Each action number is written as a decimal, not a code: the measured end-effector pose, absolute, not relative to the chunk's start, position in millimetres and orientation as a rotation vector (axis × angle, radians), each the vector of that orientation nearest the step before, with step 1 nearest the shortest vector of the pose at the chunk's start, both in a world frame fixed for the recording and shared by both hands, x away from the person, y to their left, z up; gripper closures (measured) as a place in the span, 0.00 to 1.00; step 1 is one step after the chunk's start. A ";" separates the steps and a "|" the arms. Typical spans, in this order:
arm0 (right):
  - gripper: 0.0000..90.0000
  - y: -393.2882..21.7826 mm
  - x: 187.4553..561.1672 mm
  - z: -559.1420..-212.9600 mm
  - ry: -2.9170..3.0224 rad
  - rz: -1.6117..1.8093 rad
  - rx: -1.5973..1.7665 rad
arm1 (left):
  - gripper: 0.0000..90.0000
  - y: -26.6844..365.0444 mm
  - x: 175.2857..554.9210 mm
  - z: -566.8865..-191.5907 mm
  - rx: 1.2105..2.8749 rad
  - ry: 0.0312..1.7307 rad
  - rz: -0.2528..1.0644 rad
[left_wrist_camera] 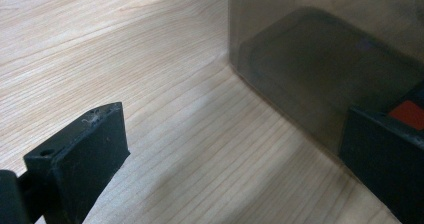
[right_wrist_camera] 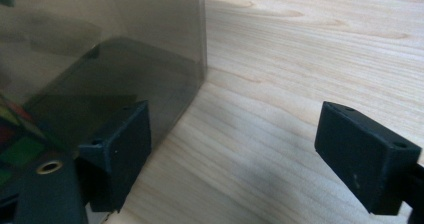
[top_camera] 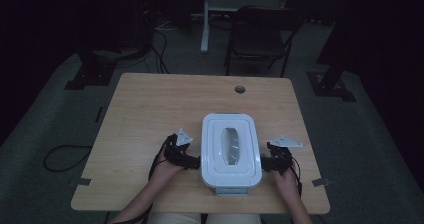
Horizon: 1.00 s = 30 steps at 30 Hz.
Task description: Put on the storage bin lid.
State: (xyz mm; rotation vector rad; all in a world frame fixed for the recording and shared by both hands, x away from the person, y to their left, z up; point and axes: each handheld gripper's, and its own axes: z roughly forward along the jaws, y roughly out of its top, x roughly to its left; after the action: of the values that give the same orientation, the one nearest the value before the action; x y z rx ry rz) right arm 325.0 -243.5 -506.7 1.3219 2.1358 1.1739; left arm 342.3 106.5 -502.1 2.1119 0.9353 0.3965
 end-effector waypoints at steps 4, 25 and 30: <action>0.17 -241.0 327.1 -507.0 2.125 1.149 1.324 | 0.01 107.1 344.0 -503.5 2.110 0.936 0.388; 0.14 -258.1 327.6 -514.0 2.064 1.129 1.370 | 0.01 122.8 347.6 -498.9 2.016 0.927 0.460; 0.14 -259.3 329.5 -512.7 2.030 1.142 1.382 | 0.01 124.5 348.3 -497.8 2.011 0.927 0.460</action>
State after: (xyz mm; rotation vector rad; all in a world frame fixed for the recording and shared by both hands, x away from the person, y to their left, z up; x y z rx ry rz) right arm 329.5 -259.3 -512.7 1.3824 2.0304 1.1424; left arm 348.3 124.5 -497.8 2.0112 0.9274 0.4604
